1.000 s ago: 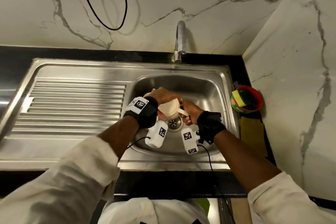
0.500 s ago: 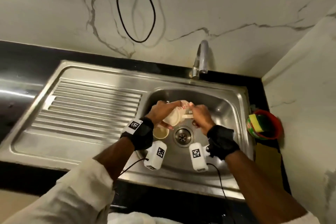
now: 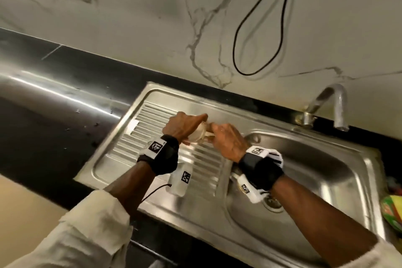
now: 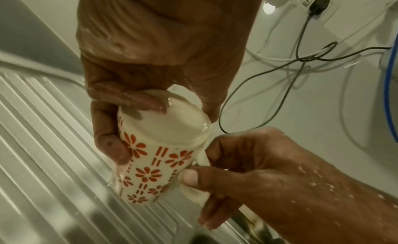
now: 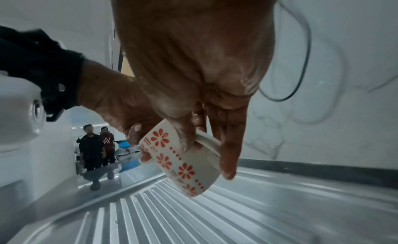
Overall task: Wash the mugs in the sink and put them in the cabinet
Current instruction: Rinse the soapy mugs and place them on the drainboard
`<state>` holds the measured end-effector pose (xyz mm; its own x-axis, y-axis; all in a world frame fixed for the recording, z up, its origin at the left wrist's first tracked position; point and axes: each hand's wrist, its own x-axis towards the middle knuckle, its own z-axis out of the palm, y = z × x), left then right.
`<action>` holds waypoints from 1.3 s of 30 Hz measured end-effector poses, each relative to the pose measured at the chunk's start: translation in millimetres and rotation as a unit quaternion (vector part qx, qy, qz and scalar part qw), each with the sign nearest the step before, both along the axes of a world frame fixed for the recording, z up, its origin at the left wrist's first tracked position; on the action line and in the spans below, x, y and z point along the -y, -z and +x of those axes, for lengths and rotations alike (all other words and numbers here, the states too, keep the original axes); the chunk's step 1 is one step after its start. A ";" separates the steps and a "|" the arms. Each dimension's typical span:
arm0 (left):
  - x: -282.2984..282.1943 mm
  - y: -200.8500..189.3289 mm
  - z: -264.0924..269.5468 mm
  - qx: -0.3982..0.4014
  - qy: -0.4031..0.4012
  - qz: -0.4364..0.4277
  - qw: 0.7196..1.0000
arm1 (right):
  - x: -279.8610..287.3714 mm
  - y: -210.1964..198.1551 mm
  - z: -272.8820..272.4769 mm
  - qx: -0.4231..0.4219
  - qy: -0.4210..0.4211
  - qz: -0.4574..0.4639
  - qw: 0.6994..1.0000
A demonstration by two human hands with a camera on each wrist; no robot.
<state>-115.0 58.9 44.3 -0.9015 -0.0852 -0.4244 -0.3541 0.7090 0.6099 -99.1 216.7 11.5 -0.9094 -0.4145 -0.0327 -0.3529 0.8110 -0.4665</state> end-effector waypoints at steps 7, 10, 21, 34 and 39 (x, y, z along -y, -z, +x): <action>99.1 9.1 -33.8 -0.064 -0.113 0.032 0.991 | 113.0 13.9 -50.2 0.086 0.022 -0.112 0.990; 118.1 7.6 -43.8 -0.097 -0.144 0.044 0.984 | 141.2 19.3 -61.8 0.120 0.056 -0.159 0.978; 143.3 38.2 -73.5 -0.110 -0.157 0.094 0.977 | 176.9 61.8 -91.8 0.184 0.139 -0.171 0.958; 152.2 75.9 -74.9 -0.126 -0.096 0.053 0.986 | 177.9 84.2 -92.3 0.182 0.145 -0.139 0.963; 140.2 78.8 -62.2 -0.168 -0.260 -0.030 0.950 | 161.6 75.2 -87.1 0.184 0.120 -0.080 0.972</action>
